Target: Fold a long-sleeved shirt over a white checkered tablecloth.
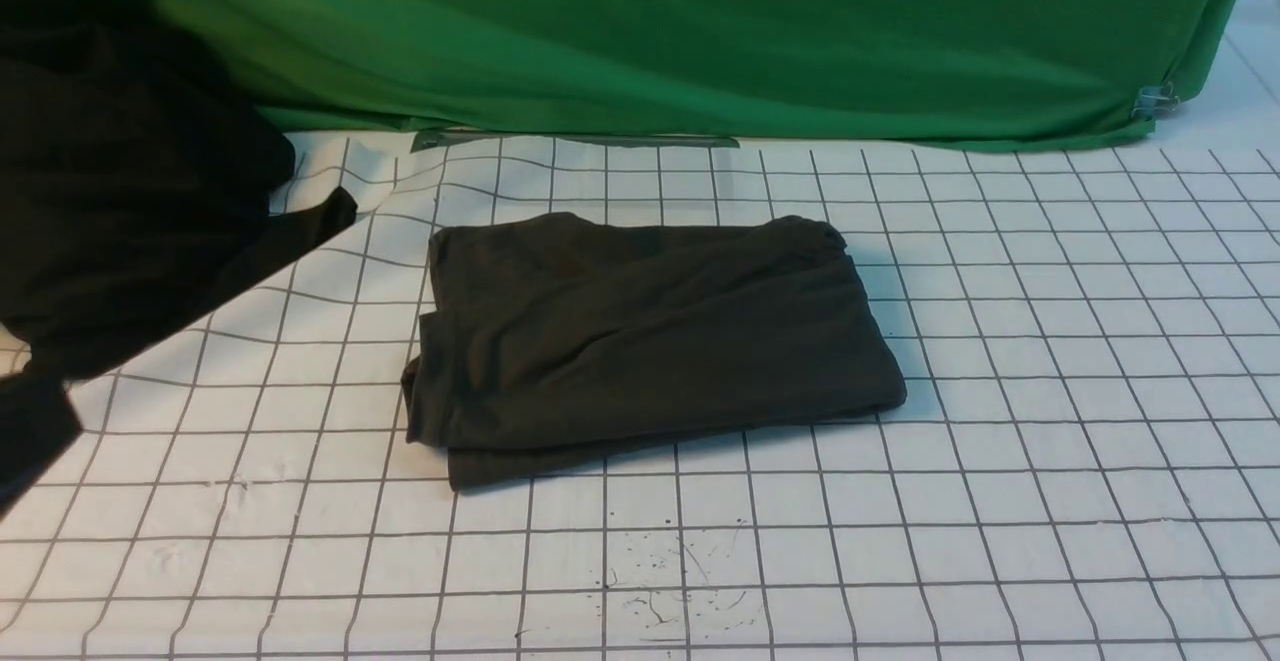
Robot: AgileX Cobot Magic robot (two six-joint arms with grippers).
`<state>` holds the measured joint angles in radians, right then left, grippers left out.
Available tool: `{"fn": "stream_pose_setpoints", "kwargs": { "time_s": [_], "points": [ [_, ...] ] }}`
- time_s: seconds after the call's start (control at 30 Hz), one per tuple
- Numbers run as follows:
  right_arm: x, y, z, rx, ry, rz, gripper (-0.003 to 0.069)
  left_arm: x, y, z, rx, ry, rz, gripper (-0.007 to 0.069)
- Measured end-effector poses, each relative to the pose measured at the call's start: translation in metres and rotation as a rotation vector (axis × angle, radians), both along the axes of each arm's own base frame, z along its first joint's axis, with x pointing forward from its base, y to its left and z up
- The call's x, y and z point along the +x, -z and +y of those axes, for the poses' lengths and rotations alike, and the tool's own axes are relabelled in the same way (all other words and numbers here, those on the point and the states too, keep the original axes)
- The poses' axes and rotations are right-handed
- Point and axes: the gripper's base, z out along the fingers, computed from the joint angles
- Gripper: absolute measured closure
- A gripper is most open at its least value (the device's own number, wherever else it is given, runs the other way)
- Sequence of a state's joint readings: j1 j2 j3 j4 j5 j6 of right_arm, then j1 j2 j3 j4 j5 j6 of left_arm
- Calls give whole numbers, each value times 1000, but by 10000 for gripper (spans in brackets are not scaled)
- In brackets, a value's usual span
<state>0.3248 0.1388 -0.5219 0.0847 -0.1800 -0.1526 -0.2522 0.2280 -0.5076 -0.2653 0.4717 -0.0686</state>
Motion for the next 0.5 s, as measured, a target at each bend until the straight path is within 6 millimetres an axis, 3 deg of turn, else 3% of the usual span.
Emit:
{"fn": "stream_pose_setpoints", "kwargs": {
  "time_s": [0.13,0.3,0.5],
  "points": [
    [-10,7,-4,18,2,-50,531,-19,15,5,-51,-8,-95,627],
    [-11,7,-4,21,3,-59,446,-27,15,8,-73,-10,-153,624],
    [-11,7,-4,21,3,-58,424,-27,14,8,-75,-11,-156,624]
  ]
}}
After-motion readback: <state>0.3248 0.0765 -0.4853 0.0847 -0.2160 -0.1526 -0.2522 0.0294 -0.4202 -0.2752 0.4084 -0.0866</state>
